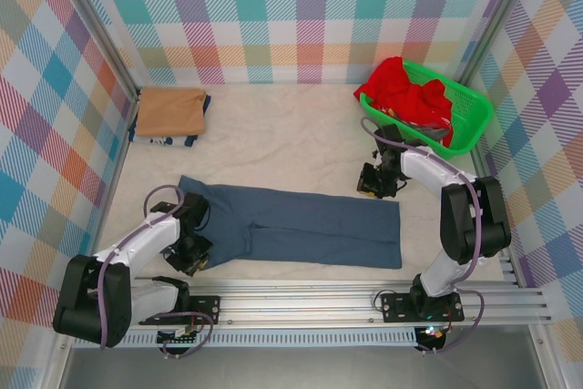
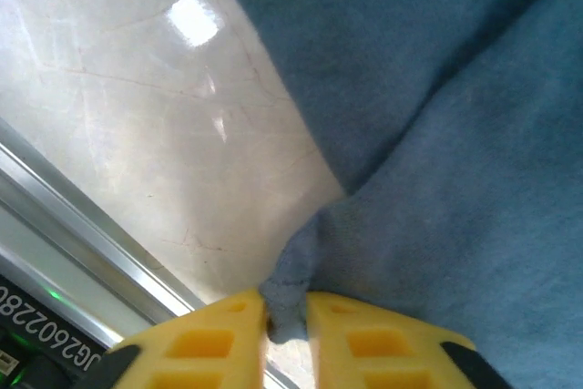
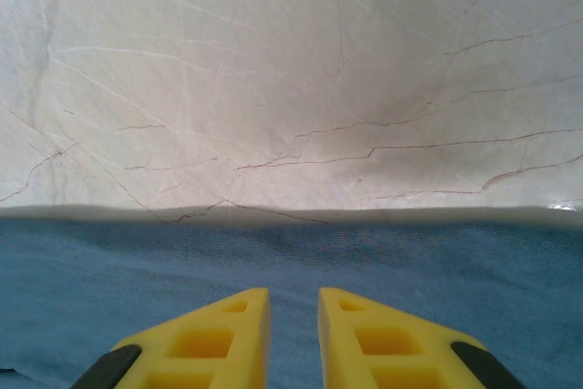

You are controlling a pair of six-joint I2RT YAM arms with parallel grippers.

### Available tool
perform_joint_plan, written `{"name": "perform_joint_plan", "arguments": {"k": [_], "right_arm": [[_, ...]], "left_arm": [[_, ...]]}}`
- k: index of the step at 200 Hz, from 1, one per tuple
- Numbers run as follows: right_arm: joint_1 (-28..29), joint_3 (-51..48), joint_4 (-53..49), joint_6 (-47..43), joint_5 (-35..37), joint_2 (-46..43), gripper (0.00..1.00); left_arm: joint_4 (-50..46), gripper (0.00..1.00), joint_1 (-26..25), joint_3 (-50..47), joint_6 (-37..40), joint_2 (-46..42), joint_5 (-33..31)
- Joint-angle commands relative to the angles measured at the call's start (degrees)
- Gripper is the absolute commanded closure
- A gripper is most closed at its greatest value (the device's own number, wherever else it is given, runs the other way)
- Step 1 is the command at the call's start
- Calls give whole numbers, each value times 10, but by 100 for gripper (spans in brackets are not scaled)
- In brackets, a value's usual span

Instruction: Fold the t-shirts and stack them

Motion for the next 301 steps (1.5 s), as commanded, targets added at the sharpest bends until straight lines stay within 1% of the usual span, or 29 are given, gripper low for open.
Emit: {"name": "perform_joint_plan", "arguments": {"k": [1, 16, 60, 74, 98, 115, 136, 162, 189, 203, 215, 233, 244, 262, 264, 269, 285, 301], "right_arm": [[4, 12, -7, 1, -6, -3, 79], [4, 10, -11, -2, -4, -5, 79], [3, 4, -8, 1, -5, -8, 79], [3, 7, -6, 1, -7, -4, 79], [3, 17, -7, 0, -9, 3, 79], [3, 24, -7, -1, -8, 5, 79], [3, 26, -10, 0, -7, 4, 79], [3, 17, -9, 1, -5, -2, 79], [3, 10, -8, 2, -6, -4, 79], [3, 10, -8, 2, -5, -3, 79], [3, 11, -8, 2, -6, -2, 79], [3, 13, -9, 2, -7, -2, 79], [3, 12, -11, 1, -7, -3, 79], [3, 0, -14, 0, -5, -13, 79], [3, -2, -14, 0, -5, -15, 79], [2, -6, -13, 0, -4, -18, 79], [-3, -21, -11, 1, -6, -23, 79], [-15, -37, 1, 11, -16, -26, 79]], "left_arm": [[39, 90, -6, -6, -5, 10, -37], [24, 100, -6, 7, 4, -6, -48], [-58, 100, -7, 73, 21, -70, -88], [-64, 100, -7, 101, 35, -62, -99], [-67, 100, -7, 151, 71, -21, -126], [-60, 100, -7, 170, 87, 0, -137], [-42, 100, -6, 171, 99, 6, -144], [-28, 100, -6, 140, 103, 11, -146], [-9, 100, -6, 98, 87, 19, -139], [4, 100, -6, 87, 75, 40, -130], [16, 93, -6, 85, 68, 64, -126], [35, 77, -6, 89, 67, 95, -133], [35, 71, -7, 99, 69, 106, -138], [11, 63, -7, 124, 69, 93, -144], [8, 60, -7, 128, 68, 88, -144], [-6, 57, -9, 137, 64, 75, -142], [-48, 53, -21, 167, 39, 19, -137], [-74, 57, -34, 170, 4, -25, -118]]}}
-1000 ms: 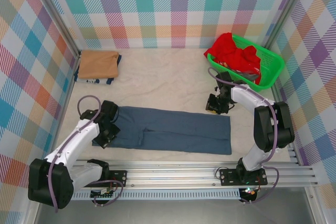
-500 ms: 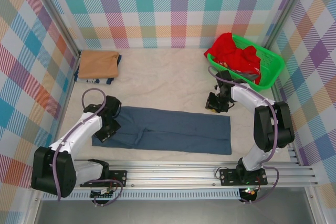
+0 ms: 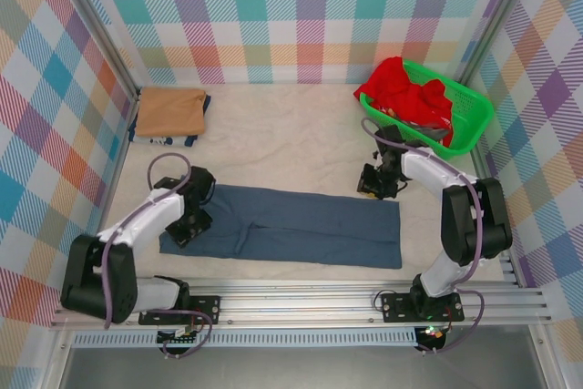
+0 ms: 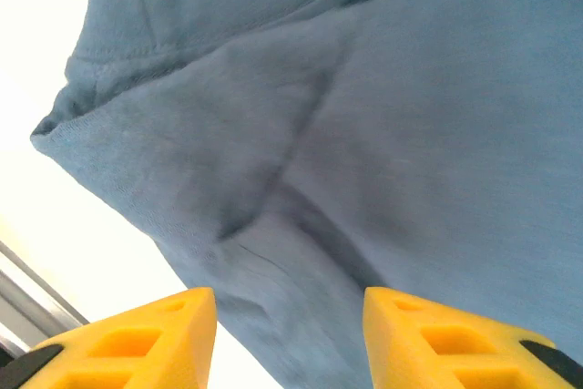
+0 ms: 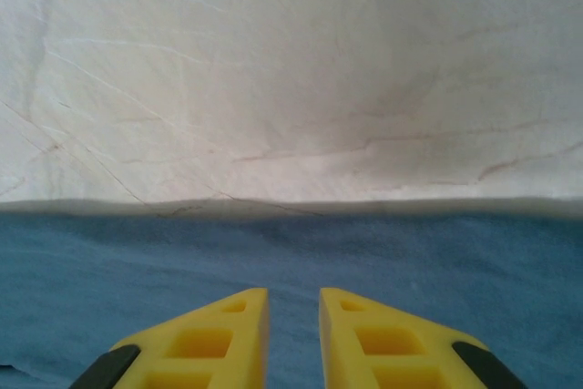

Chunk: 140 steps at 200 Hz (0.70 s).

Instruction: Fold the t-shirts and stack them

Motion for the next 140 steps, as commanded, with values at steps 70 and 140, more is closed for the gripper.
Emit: {"name": "perform_joint_plan", "arguments": {"k": [70, 140], "right_arm": [[-29, 8, -6, 26, -11, 55, 80], [-30, 5, -57, 94, 20, 103, 80]], "left_arm": [[110, 71, -40, -35, -183, 3, 99], [165, 72, -44, 10, -146, 175, 108]]}}
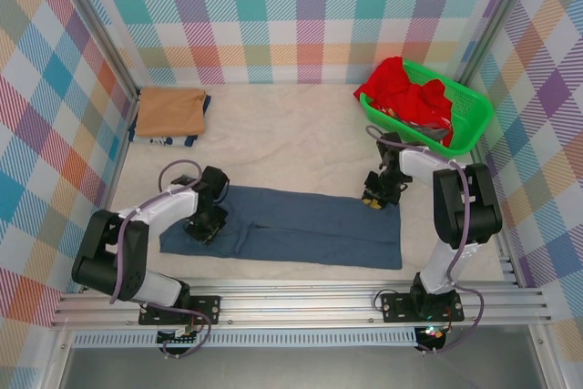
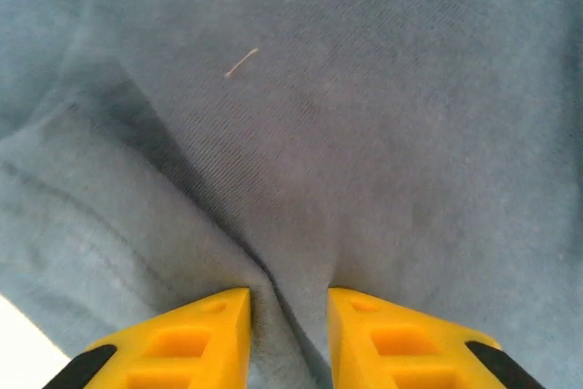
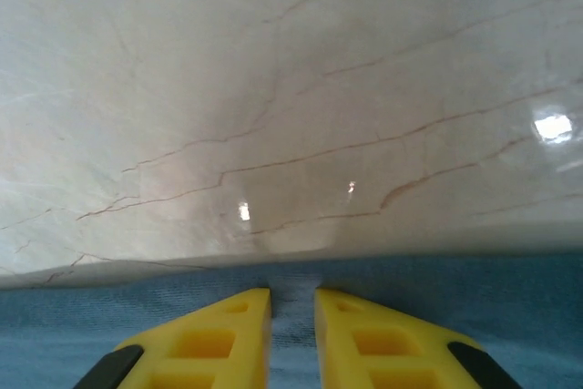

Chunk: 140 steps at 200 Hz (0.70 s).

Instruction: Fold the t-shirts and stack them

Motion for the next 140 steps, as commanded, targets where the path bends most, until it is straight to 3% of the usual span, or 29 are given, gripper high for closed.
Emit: {"name": "perform_joint_plan", "arguments": {"k": [1, 33, 54, 109, 140], "right_arm": [[-1, 1, -39, 38, 18, 25, 80], [-2, 4, -69, 51, 11, 16, 82], [-6, -8, -97, 68, 35, -16, 79], [-6, -94, -99, 143, -14, -52, 79], [49, -101, -94, 184, -31, -66, 78]], "left_arm": [[45, 72, -7, 24, 14, 59, 8], [69, 72, 6, 109, 47, 163, 17], [55, 72, 14, 223, 90, 250, 13], [-85, 72, 17, 722, 202, 570, 47], [-134, 71, 22, 1003, 213, 722, 71]]}}
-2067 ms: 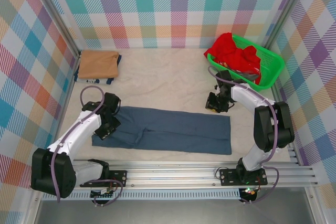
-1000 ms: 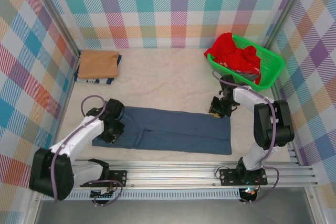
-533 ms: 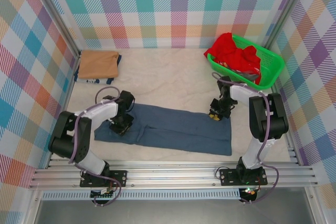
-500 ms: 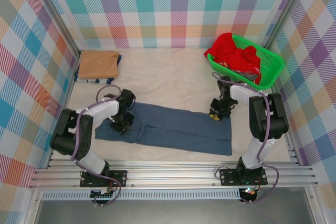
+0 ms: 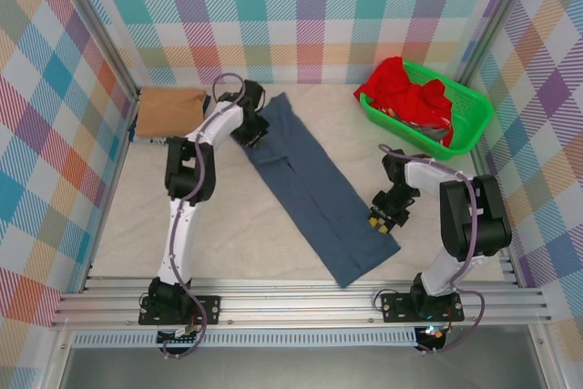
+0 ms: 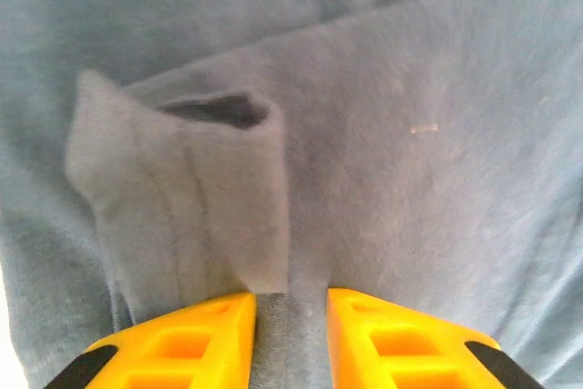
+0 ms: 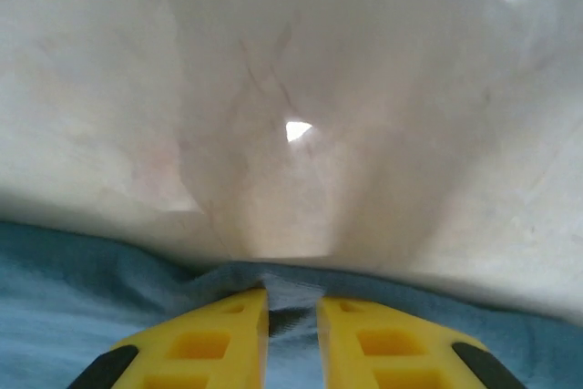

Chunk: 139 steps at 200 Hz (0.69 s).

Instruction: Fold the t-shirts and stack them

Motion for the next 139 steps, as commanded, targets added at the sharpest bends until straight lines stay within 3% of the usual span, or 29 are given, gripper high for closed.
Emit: {"name": "perform_joint_plan", "arguments": {"k": [1, 19, 64, 113, 139], "right_arm": [[47, -13, -14, 54, -21, -2, 78], [105, 2, -4, 84, -40, 16, 77], [203, 63, 18, 136, -81, 77, 77], [215, 153, 28, 121, -103, 142, 75], [215, 187, 23, 123, -100, 141, 73]], "left_arm": [[-66, 71, 6, 144, 32, 119, 31], [-37, 71, 9, 226, 23, 174, 59], [104, 71, 18, 230, -13, 202, 123], [168, 64, 26, 275, -39, 228, 168], [137, 61, 38, 276, -22, 198, 156]]}}
